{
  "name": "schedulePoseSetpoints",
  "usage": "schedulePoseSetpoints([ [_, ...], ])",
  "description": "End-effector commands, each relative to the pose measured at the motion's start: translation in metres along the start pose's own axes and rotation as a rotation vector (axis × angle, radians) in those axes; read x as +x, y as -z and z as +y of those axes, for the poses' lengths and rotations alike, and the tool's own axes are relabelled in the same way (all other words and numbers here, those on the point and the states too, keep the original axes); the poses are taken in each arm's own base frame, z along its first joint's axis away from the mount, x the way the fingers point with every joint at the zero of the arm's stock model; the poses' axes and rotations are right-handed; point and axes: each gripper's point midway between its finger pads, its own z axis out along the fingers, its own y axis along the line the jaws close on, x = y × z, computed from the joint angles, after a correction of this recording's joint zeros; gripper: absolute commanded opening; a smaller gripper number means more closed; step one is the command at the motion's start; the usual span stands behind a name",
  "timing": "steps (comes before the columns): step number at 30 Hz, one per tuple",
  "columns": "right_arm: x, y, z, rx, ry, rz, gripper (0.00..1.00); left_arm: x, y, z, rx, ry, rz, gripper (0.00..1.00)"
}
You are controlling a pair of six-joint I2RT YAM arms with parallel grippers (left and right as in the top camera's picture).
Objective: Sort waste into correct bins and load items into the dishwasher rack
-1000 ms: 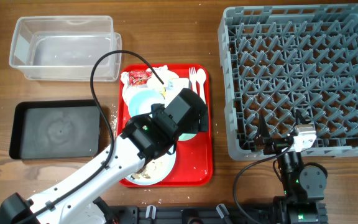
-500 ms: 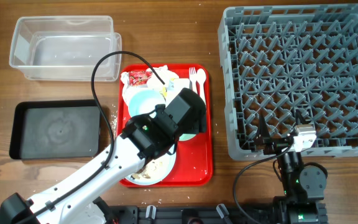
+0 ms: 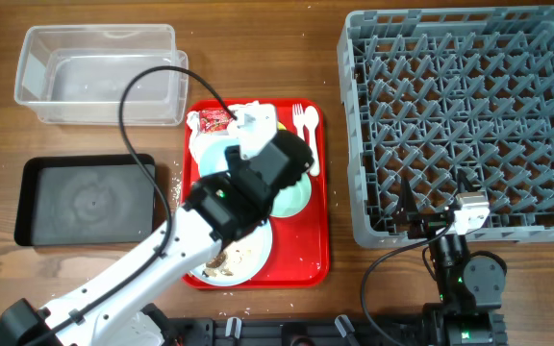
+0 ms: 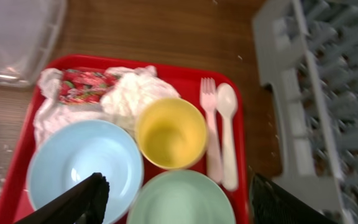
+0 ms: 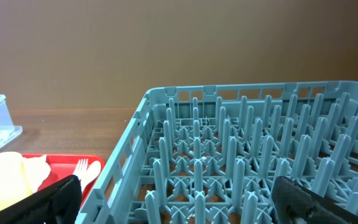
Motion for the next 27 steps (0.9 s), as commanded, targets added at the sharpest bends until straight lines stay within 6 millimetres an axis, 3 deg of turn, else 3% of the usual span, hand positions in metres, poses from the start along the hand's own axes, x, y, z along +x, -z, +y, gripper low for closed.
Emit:
schedulePoseSetpoints([
  [1, 0.0, 0.0, -0.001, 0.009, -0.014, -0.004, 1.0, -0.035, -0.005, 0.036, -0.09, 0.099, -0.067, 0.74],
  [6, 0.0, 0.0, -0.001, 0.009, -0.014, -0.004, 1.0, -0.044, -0.019, 0.081, -0.146, 0.199, -0.012, 0.71],
  [10, 0.0, 0.0, -0.001, 0.009, -0.014, -0.004, 1.0, -0.039, -0.023, 0.121, -0.234, 0.25, 0.049, 0.72],
  [14, 0.0, 0.0, -0.001, 0.009, -0.014, -0.004, 1.0, -0.024, -0.03, 0.145, -0.256, 0.31, 0.151, 0.74],
  [19, 0.0, 0.0, -0.001, 0.009, -0.014, -0.004, 1.0, -0.008, -0.036, 0.153, -0.249, 0.345, 0.239, 0.74],
  [27, 0.0, 0.0, -0.001, 0.009, -0.014, -0.004, 1.0, -0.001, -0.039, 0.142, -0.195, 0.352, 0.286, 0.72],
])
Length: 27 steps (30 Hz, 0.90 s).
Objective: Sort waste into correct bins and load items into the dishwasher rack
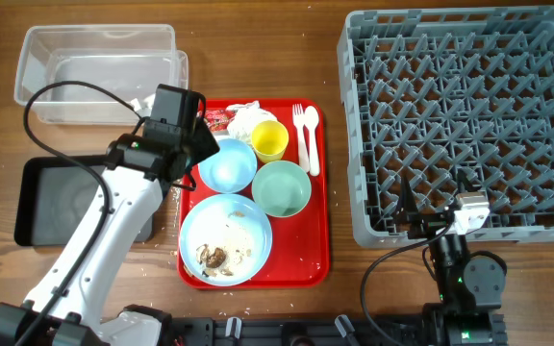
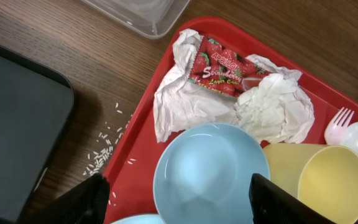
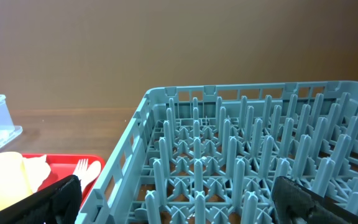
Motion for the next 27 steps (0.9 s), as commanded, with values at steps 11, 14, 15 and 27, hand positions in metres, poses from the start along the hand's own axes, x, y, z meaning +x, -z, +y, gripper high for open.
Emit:
schedulePoseSetpoints([
  [11, 0.0, 0.0, -0.001, 0.009, -0.014, -0.004, 1.0, 0.008, 0.0, -0.055, 0.261, 0.0, 0.092, 0.72],
  [14, 0.0, 0.0, -0.001, 0.009, -0.014, -0.004, 1.0, 0.02, -0.008, -0.065, 0.267, -0.029, 0.122, 0.72],
  [15, 0.0, 0.0, -0.001, 0.009, -0.014, -0.004, 1.0, 0.028, -0.013, -0.073, 0.272, -0.054, 0.137, 0.72],
  [27, 0.0, 0.0, -0.001, 0.009, -0.014, -0.004, 1.0, 0.052, -0.02, -0.097, 0.253, -0.163, 0.115, 0.66],
])
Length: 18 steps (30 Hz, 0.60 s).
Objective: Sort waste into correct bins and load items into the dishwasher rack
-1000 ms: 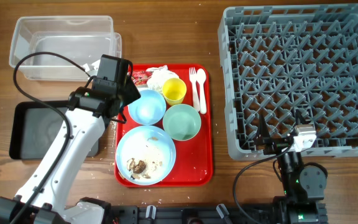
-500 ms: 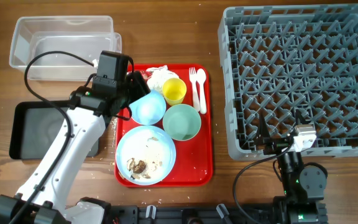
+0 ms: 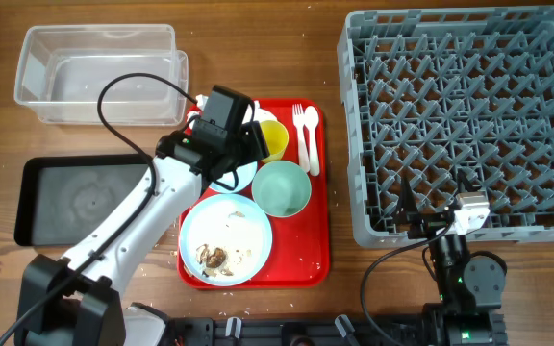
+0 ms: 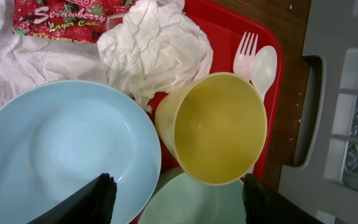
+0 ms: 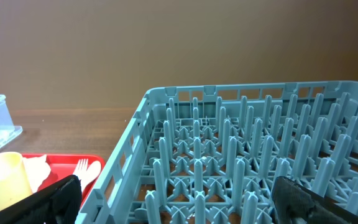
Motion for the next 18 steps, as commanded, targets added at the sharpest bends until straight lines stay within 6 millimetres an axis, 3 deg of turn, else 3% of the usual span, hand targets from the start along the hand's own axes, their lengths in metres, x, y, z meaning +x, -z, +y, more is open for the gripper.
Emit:
schedulePoseSetpoints([
  [1, 0.0, 0.0, -0.001, 0.009, -0.014, -0.004, 1.0, -0.004, 0.0, -0.002, -0.012, -0.013, -0.02, 0.66],
  [6, 0.0, 0.0, -0.001, 0.009, -0.014, -0.004, 1.0, -0.007, 0.013, -0.004, 0.005, -0.012, -0.042, 0.63],
  [9, 0.0, 0.0, -0.001, 0.009, -0.014, -0.004, 1.0, -0.019, 0.04, -0.002, 0.016, 0.001, -0.112, 0.63],
  [13, 0.0, 0.0, -0.001, 0.009, -0.014, -0.004, 1.0, -0.03, 0.075, 0.033, -0.098, 0.038, -0.201, 0.63],
  [18, 0.0, 0.0, -0.001, 0.009, -0.014, -0.004, 1.0, -0.02, 0.086, 0.072, -0.219, 0.088, -0.157, 0.62],
])
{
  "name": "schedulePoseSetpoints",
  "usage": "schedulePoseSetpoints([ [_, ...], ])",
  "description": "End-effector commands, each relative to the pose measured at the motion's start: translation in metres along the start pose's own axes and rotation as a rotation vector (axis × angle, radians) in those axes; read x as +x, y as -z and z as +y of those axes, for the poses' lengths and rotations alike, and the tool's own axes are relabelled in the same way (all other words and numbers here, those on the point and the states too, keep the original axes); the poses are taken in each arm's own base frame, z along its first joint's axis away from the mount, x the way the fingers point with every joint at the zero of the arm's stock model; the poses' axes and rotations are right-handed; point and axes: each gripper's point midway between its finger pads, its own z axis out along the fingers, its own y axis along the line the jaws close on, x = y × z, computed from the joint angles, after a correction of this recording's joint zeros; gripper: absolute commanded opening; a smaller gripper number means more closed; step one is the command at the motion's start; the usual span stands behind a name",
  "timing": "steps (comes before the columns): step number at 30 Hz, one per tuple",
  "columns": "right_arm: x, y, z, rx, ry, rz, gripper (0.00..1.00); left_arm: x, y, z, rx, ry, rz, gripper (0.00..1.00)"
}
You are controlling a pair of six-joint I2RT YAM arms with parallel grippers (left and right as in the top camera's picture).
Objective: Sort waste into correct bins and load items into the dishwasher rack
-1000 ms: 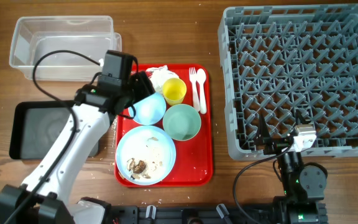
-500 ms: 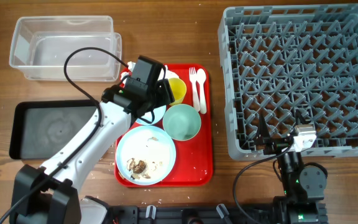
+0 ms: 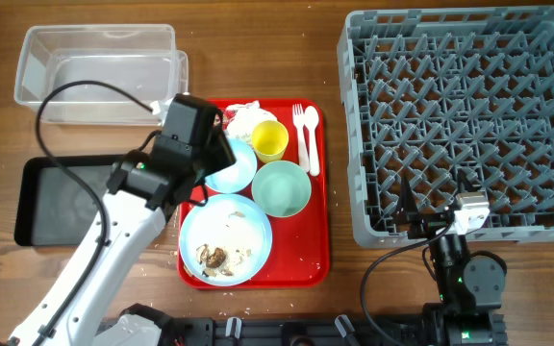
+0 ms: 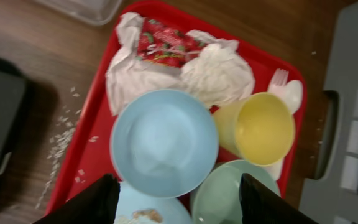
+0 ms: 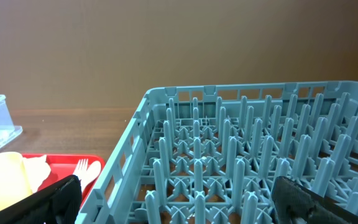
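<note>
A red tray (image 3: 308, 252) holds a pale blue bowl (image 4: 163, 142), a yellow cup (image 4: 261, 129), a green bowl (image 4: 229, 193) and a blue plate with food scraps (image 3: 227, 240). Crumpled white napkins (image 4: 216, 74) and a strawberry wrapper (image 4: 166, 45) lie at its far end. A pink fork and white spoon (image 3: 304, 135) lie along its right side. My left gripper (image 4: 178, 205) hangs open above the blue bowl, holding nothing. My right gripper (image 5: 179, 199) is open at the front edge of the grey-blue dishwasher rack (image 3: 469, 115).
A clear plastic bin (image 3: 99, 72) stands at the back left. In front of it lies a black tray bin (image 3: 75, 202). Rice grains (image 4: 61, 155) are scattered on the wood left of the tray. The rack (image 5: 241, 143) fills the right side.
My left gripper has drawn back from close over the yellow cup and blue bowl. It now hangs higher and further left, centred on the blue bowl. The right arm has not moved.
My left arm first reached over the middle of the tray, hiding the bowls. Then it was at the tray's left edge by the napkins and wrapper. Then it hung low over the cup and blue bowl, and now higher. It stayed open and nothing on the tray has moved.
</note>
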Motion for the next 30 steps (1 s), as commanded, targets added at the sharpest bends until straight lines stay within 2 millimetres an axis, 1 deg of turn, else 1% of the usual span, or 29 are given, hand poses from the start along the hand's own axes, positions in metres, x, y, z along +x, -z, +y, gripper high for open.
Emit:
schedulePoseSetpoints([
  [1, 0.0, 0.0, -0.001, 0.009, -0.014, -0.004, 1.0, -0.007, 0.004, 0.028, -0.094, 0.04, -0.009, 0.62],
  [2, 0.0, 0.0, -0.001, 0.009, -0.014, -0.004, 1.0, -0.006, 0.004, 0.034, -0.111, 0.06, 0.0, 0.61],
  [3, 0.0, 0.0, -0.001, 0.009, -0.014, -0.004, 1.0, -0.006, 0.004, 0.044, -0.137, 0.11, 0.01, 0.62],
  [5, 0.0, 0.0, -0.001, 0.009, -0.014, -0.004, 1.0, -0.005, 0.004, 0.052, -0.153, 0.139, 0.027, 0.66],
  [7, 0.0, 0.0, -0.001, 0.009, -0.014, -0.004, 1.0, 0.001, 0.005, 0.054, -0.154, 0.143, 0.057, 0.75],
  [9, 0.0, 0.0, -0.001, 0.009, -0.014, -0.004, 1.0, 0.01, 0.005, 0.053, -0.143, 0.143, 0.1, 0.79],
  [16, 0.0, 0.0, -0.001, 0.009, -0.014, -0.004, 1.0, 0.036, 0.01, 0.056, -0.151, 0.144, 0.224, 0.85],
  [20, 0.0, 0.0, -0.001, 0.009, -0.014, -0.004, 1.0, 0.056, 0.017, 0.06, -0.158, 0.148, 0.318, 0.87],
  [22, 0.0, 0.0, -0.001, 0.009, -0.014, -0.004, 1.0, 0.065, 0.023, 0.06, -0.152, 0.151, 0.356, 0.87],
  [24, 0.0, 0.0, -0.001, 0.009, -0.014, -0.004, 1.0, 0.068, 0.029, 0.06, -0.147, 0.143, 0.355, 0.88],
  [30, 0.0, 0.0, -0.001, 0.009, -0.014, -0.004, 1.0, 0.081, 0.061, 0.055, -0.094, 0.102, 0.327, 0.91],
])
